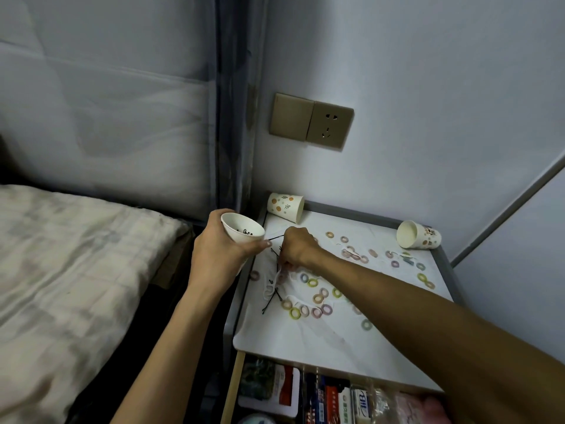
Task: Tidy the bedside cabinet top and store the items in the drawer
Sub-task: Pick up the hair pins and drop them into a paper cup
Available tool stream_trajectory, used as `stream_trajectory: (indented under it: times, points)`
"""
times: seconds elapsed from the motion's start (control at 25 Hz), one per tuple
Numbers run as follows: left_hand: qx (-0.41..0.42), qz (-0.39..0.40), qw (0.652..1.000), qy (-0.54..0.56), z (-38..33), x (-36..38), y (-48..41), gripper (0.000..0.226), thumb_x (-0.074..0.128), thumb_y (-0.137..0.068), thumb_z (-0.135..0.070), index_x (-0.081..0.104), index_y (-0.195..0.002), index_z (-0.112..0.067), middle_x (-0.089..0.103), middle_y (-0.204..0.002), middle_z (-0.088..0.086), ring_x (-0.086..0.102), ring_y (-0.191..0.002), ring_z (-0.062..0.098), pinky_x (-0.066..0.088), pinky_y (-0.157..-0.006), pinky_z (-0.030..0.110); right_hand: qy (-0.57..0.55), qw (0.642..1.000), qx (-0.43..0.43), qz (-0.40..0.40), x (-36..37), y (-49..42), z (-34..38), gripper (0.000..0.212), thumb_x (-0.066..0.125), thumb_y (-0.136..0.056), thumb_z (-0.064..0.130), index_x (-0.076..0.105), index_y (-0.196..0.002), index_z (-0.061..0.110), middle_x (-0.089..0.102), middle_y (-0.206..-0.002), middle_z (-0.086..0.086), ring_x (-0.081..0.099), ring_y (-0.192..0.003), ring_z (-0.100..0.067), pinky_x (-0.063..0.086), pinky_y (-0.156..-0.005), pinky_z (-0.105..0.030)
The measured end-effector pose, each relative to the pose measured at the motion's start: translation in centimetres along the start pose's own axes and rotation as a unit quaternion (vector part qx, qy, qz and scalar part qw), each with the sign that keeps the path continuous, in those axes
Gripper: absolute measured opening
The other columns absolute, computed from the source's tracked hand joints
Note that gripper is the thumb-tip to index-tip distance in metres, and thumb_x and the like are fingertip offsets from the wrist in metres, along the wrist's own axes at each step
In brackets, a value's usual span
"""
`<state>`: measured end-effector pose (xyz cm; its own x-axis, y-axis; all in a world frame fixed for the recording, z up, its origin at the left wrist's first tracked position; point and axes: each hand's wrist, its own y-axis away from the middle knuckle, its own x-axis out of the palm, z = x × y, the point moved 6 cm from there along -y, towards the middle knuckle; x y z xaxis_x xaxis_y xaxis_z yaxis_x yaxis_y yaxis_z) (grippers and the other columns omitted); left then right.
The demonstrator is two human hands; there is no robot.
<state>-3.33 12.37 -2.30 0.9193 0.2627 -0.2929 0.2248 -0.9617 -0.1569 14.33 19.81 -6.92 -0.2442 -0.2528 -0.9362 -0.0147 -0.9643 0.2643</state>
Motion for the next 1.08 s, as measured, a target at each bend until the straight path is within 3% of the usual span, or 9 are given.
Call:
stream_trajectory:
  times: [0.32,0.48,0.68,0.8,0.88,1.0,1.08]
  points:
    - [-0.004,0.002,1.000,0.000,0.0,0.1,0.1,0.071,0.090,-0.057,-0.036,0.054,-0.117,-0.026,0.064,-0.097,-0.011,0.061,-0.093,0.011,0.048,-0.072,0.025,0.054,0.998,-0.028,-0.029,0.5,-0.2,2.0,0.024,0.059,-0.089,0.011,0.063,-0.113,0.007,0.062,-0.121,-0.016,0.061,-0.110,-0.035,0.041,-0.072,-0.031]
    - [-0.004,0.003,1.000,-0.002,-0.1,-0.2,0.3,0.070,0.090,-0.058,-0.035,0.055,-0.117,-0.026,0.062,-0.093,-0.015,0.059,-0.091,0.006,0.041,-0.065,0.016,0.101,0.993,-0.066,-0.013,1.1,0.0,2.4,0.025,0.052,-0.093,0.005,0.062,-0.116,0.006,0.061,-0.121,-0.018,0.060,-0.109,-0.034,0.041,-0.073,-0.032]
    - [-0.007,0.005,1.000,-0.006,-0.1,-0.6,0.4,0.072,0.089,-0.057,-0.038,0.054,-0.119,-0.026,0.063,-0.097,-0.012,0.060,-0.095,0.013,0.046,-0.071,0.023,0.135,0.985,-0.111,0.003,1.7,0.1,2.4,0.029,0.054,-0.090,0.000,0.061,-0.118,0.005,0.061,-0.122,-0.018,0.060,-0.109,-0.033,0.046,-0.078,-0.033]
    - [-0.005,0.007,1.000,-0.007,-0.2,-0.6,0.3,0.073,0.089,-0.056,-0.041,0.054,-0.119,-0.026,0.061,-0.092,-0.015,0.059,-0.092,0.010,0.043,-0.066,0.018,0.076,0.992,-0.100,-0.022,0.7,-0.2,1.4,0.017,0.058,-0.088,0.000,0.061,-0.105,0.000,0.063,-0.112,-0.022,0.063,-0.099,-0.034,0.044,-0.068,-0.030]
    - [-0.007,0.010,1.000,-0.009,-0.2,-0.5,0.3,0.072,0.088,-0.056,-0.042,0.053,-0.117,-0.027,0.060,-0.091,-0.017,0.058,-0.088,0.004,0.041,-0.064,0.016,-0.015,0.994,-0.087,-0.059,-0.8,-0.4,0.2,0.010,0.057,-0.087,-0.003,0.059,-0.096,0.000,0.067,-0.100,-0.021,0.065,-0.088,-0.031,0.050,-0.067,-0.030]
    - [-0.009,0.015,1.000,-0.020,-0.1,-0.1,0.4,0.067,0.087,-0.058,-0.041,0.054,-0.114,-0.029,0.059,-0.089,-0.020,0.054,-0.083,-0.005,0.038,-0.059,0.012,-0.217,0.969,-0.080,-0.087,-3.2,0.6,-1.4,0.011,0.044,-0.095,0.000,0.054,-0.090,0.002,0.072,-0.087,-0.017,0.067,-0.069,-0.019,0.053,-0.062,-0.026]
    - [-0.012,0.024,0.999,-0.025,-0.1,0.4,0.5,0.064,0.088,-0.060,-0.037,0.054,-0.113,-0.029,0.060,-0.089,-0.017,0.055,-0.082,-0.004,0.038,-0.058,0.012,-0.261,0.954,-0.119,-0.085,-5.0,1.9,-1.6,0.012,0.043,-0.097,0.003,0.052,-0.092,-0.001,0.074,-0.086,-0.014,0.068,-0.073,-0.019,0.050,-0.064,-0.023]
